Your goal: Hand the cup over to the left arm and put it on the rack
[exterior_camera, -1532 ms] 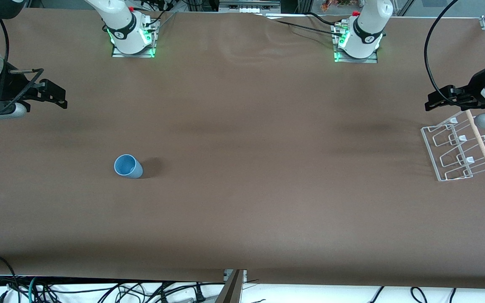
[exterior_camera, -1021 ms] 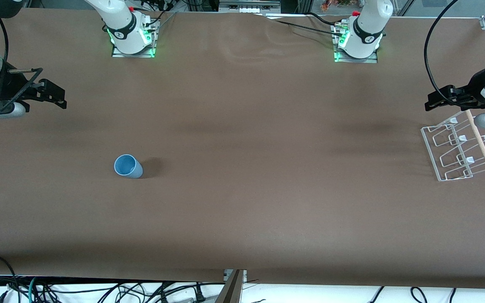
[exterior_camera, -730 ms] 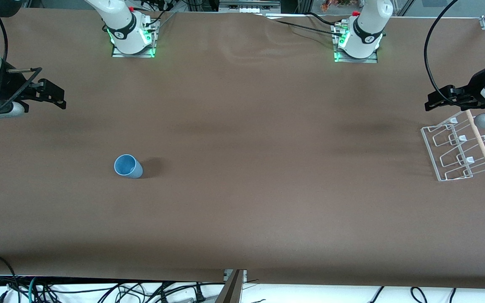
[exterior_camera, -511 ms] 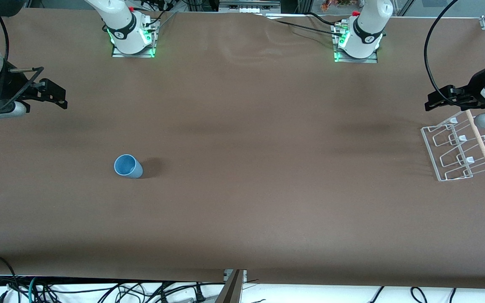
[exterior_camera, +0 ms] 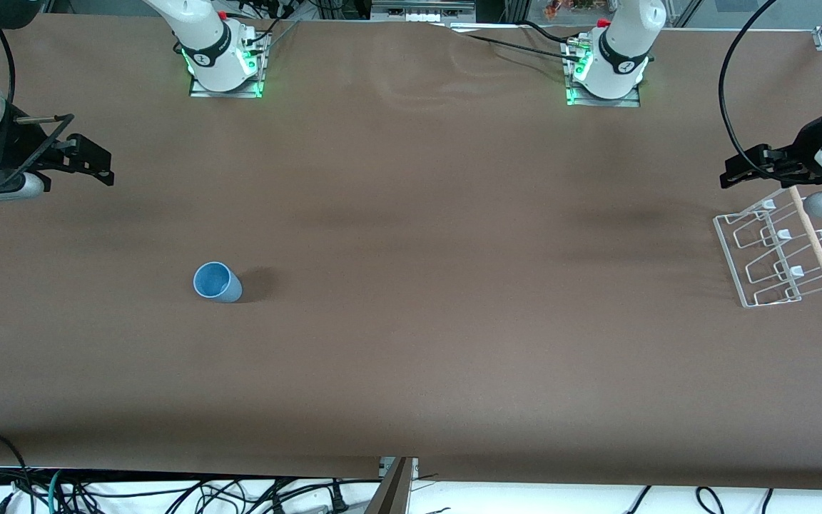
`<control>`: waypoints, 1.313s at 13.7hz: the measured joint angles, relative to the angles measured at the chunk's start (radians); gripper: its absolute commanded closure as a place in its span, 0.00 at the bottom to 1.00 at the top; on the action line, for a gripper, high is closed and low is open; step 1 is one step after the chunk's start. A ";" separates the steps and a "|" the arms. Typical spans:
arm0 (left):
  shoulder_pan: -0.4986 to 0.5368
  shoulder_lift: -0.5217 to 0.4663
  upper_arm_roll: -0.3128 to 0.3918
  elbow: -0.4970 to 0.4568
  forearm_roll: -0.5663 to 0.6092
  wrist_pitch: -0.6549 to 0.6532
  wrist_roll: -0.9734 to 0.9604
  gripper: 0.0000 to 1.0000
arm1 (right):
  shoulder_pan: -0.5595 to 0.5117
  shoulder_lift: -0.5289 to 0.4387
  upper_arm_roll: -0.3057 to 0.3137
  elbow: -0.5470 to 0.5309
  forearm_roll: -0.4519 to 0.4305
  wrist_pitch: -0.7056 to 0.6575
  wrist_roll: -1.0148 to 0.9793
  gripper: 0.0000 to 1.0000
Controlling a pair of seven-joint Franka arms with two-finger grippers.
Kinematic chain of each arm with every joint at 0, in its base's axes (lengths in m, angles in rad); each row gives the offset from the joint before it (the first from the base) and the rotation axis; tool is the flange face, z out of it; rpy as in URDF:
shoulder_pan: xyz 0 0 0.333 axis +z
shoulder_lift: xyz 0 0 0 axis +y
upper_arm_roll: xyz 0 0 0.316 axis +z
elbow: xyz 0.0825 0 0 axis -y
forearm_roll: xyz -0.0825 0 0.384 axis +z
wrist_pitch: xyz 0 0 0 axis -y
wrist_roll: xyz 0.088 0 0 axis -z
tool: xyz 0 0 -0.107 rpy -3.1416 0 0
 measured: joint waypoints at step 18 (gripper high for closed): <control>0.001 0.007 0.005 0.001 0.000 0.001 0.000 0.00 | 0.002 0.070 0.003 -0.001 0.007 0.074 -0.001 0.00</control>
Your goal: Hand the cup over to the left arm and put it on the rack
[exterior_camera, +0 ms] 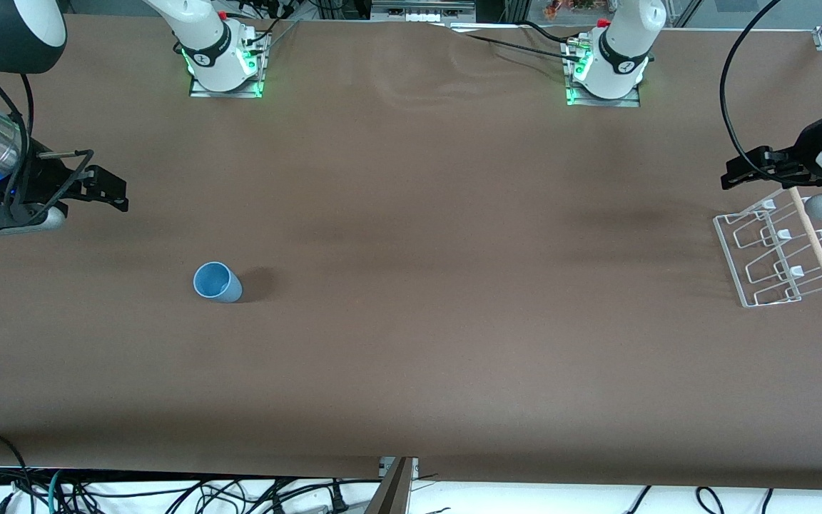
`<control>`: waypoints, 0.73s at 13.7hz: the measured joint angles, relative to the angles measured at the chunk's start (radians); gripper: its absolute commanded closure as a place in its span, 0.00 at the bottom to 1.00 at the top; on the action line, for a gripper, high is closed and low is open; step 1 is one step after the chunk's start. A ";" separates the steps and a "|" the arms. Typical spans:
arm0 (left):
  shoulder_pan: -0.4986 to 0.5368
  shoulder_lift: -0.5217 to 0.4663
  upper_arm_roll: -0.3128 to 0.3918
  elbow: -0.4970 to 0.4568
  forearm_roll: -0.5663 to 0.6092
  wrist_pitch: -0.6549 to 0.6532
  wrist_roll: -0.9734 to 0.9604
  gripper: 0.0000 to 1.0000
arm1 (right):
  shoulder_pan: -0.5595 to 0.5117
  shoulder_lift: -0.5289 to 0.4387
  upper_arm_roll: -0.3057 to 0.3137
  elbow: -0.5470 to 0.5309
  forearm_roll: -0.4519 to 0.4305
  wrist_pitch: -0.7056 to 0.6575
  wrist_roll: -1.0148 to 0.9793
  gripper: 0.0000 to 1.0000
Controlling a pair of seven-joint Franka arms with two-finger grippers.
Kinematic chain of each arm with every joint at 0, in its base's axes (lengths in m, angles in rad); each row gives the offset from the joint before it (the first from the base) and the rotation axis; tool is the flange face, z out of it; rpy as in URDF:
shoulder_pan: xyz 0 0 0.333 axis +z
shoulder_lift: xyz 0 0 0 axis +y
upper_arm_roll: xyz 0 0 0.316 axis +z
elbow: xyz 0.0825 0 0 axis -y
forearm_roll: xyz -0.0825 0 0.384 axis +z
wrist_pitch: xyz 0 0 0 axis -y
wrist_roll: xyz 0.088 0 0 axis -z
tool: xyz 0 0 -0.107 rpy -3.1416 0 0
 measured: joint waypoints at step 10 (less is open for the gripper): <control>0.003 0.007 0.005 0.025 0.000 0.000 0.000 0.00 | 0.008 0.180 0.000 -0.166 0.000 0.341 0.000 0.00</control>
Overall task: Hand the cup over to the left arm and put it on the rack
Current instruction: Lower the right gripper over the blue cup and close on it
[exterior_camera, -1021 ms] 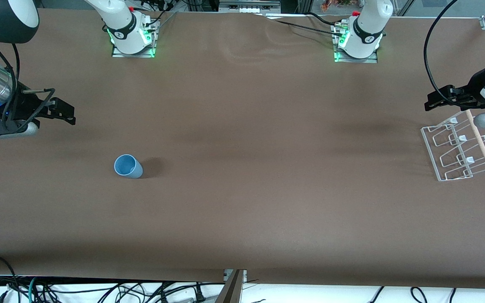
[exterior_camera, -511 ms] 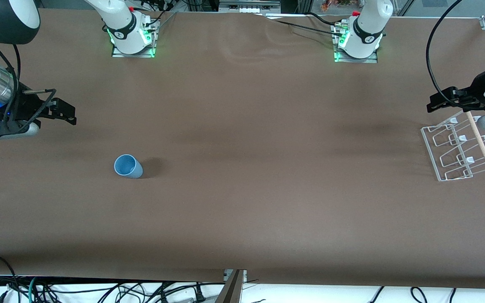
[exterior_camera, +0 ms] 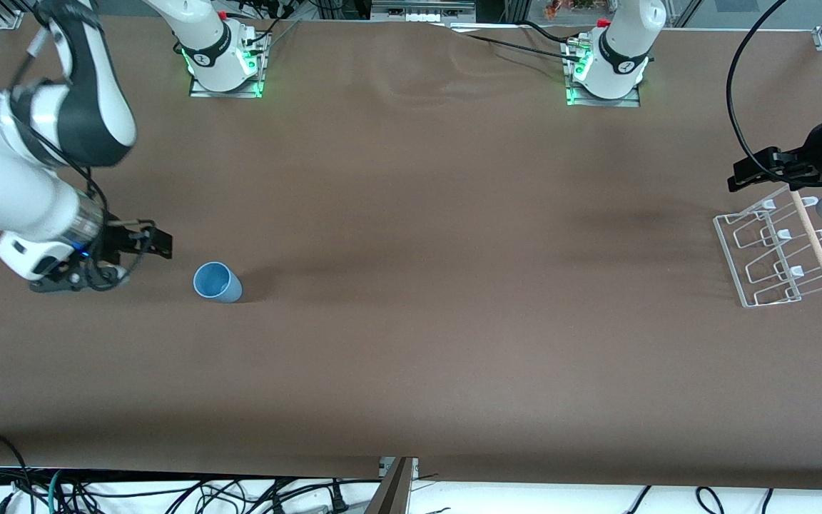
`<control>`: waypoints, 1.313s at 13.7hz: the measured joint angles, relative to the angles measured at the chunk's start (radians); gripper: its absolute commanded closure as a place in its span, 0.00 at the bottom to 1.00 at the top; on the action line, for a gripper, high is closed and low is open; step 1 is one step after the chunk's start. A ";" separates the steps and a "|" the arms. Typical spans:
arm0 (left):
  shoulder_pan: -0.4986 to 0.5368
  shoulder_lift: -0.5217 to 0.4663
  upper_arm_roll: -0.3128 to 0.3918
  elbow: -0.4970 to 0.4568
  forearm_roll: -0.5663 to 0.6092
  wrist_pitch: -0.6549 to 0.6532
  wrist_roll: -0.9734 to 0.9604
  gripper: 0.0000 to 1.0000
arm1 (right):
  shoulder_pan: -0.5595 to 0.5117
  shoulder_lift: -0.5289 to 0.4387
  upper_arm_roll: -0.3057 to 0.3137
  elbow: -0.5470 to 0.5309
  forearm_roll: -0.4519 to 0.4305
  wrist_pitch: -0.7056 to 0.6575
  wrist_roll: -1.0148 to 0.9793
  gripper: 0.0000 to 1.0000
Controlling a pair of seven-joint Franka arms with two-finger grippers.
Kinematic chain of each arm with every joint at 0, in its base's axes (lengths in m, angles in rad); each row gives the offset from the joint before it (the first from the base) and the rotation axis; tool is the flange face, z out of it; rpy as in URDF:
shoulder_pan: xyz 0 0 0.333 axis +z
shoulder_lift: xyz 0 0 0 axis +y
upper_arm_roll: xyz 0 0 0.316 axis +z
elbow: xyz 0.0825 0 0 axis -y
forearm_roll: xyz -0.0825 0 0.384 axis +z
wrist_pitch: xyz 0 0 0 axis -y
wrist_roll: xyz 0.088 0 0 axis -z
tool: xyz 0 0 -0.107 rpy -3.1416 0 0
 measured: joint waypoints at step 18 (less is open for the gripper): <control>0.000 0.013 -0.006 -0.048 -0.010 0.000 0.377 0.00 | 0.035 0.246 0.002 -0.053 0.000 0.192 0.005 1.00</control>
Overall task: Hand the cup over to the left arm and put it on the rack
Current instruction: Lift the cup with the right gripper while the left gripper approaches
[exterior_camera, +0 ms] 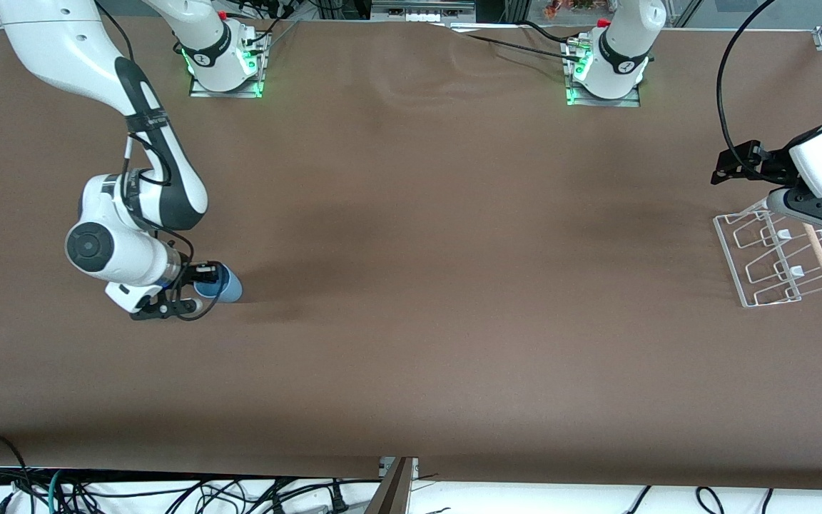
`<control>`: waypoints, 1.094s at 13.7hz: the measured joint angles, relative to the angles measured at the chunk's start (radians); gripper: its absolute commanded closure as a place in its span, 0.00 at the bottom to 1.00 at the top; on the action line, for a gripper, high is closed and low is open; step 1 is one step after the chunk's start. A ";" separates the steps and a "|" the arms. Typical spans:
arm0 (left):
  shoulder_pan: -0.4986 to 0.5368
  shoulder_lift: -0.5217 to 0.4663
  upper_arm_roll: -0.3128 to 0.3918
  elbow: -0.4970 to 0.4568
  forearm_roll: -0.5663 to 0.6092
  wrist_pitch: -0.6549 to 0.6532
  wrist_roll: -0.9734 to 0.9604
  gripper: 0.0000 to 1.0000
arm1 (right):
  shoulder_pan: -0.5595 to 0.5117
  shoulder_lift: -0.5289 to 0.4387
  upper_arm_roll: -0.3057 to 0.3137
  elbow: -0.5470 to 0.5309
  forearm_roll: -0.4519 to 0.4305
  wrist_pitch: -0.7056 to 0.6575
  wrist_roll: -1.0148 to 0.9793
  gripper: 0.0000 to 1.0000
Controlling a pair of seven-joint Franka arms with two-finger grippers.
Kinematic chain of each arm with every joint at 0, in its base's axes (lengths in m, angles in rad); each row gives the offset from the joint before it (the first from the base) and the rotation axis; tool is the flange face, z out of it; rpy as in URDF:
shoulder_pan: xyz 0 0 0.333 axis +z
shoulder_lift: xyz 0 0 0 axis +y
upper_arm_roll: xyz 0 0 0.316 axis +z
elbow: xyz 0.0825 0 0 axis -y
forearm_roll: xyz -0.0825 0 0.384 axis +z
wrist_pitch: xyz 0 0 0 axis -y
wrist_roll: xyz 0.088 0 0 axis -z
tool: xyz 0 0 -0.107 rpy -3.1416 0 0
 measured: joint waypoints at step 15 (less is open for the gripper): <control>0.011 0.010 -0.011 -0.050 -0.145 0.046 0.457 0.00 | 0.203 -0.019 0.016 0.435 0.576 -0.649 0.545 1.00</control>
